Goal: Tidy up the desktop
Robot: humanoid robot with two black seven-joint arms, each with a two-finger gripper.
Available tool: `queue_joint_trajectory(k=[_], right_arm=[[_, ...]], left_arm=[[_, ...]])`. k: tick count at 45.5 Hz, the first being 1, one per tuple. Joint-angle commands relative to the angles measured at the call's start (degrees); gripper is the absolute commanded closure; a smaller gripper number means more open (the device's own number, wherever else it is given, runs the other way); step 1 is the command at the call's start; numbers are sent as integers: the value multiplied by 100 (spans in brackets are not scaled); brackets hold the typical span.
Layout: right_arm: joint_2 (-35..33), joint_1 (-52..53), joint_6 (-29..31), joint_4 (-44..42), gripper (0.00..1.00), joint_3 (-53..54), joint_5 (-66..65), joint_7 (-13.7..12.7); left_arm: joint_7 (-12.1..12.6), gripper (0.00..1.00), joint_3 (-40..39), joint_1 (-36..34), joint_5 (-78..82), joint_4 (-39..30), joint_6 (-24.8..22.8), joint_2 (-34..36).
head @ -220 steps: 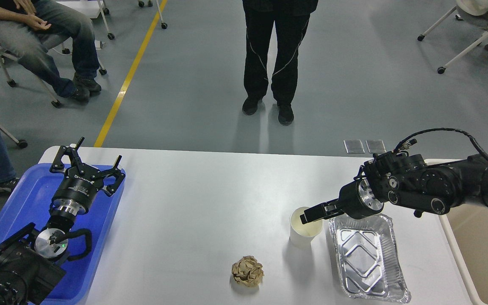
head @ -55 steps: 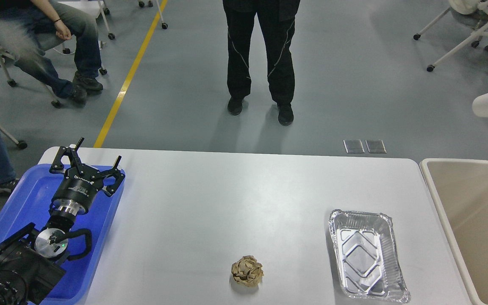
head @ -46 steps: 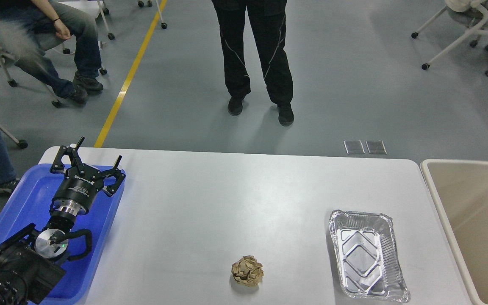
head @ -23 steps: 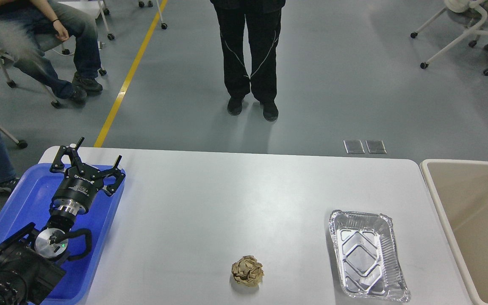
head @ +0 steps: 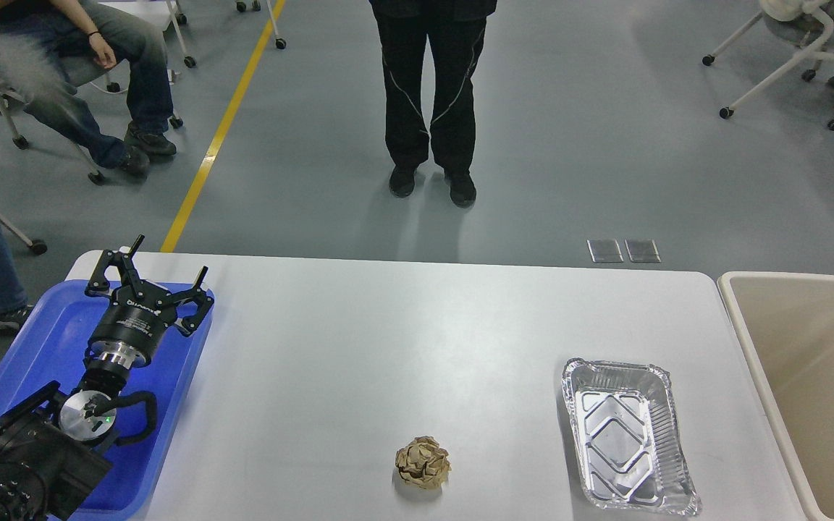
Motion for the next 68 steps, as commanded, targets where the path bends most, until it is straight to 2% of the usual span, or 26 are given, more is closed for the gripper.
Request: queue_joint_trajectory(k=[1, 24, 25, 28, 31, 32, 34, 45, 52, 57, 65, 68], right_arm=[[434, -233, -97, -22, 100, 87, 20, -24], [478, -224, -106, -22, 100, 254, 2, -15], [478, -215, -123, -22, 94, 254, 2, -15], [469, -180, -228, -14, 51, 254, 2, -6], [460, -154, -386, -5, 15, 262, 2, 2], [460, -145, -422, -5, 8, 262, 2, 2], [460, -119, -466, 4, 3, 262, 2, 2], [443, 127, -387, 65, 0, 297, 2, -6], [373, 461, -378, 92, 0, 727, 2, 2], [39, 759, -352, 249, 1, 1614, 11, 46], [-436, 1112, -361, 1040, 1, 3767, 11, 55], [-585, 1208, -352, 1304, 1, 4251, 2, 55]], left_arm=[[0, 0, 0, 0, 0, 2, 0, 0], [0, 0, 0, 0, 0, 2, 0, 0], [0, 0, 0, 0, 0, 2, 0, 0], [0, 0, 0, 0, 0, 2, 0, 0], [0, 0, 0, 0, 0, 2, 0, 0], [0, 0, 0, 0, 0, 2, 0, 0], [0, 0, 0, 0, 0, -7, 0, 0], [0, 0, 0, 0, 0, 2, 0, 0], [0, 0, 0, 0, 0, 2, 0, 0], [0, 0, 0, 0, 0, 2, 0, 0], [0, 0, 0, 0, 0, 2, 0, 0], [0, 0, 0, 0, 0, 2, 0, 0]])
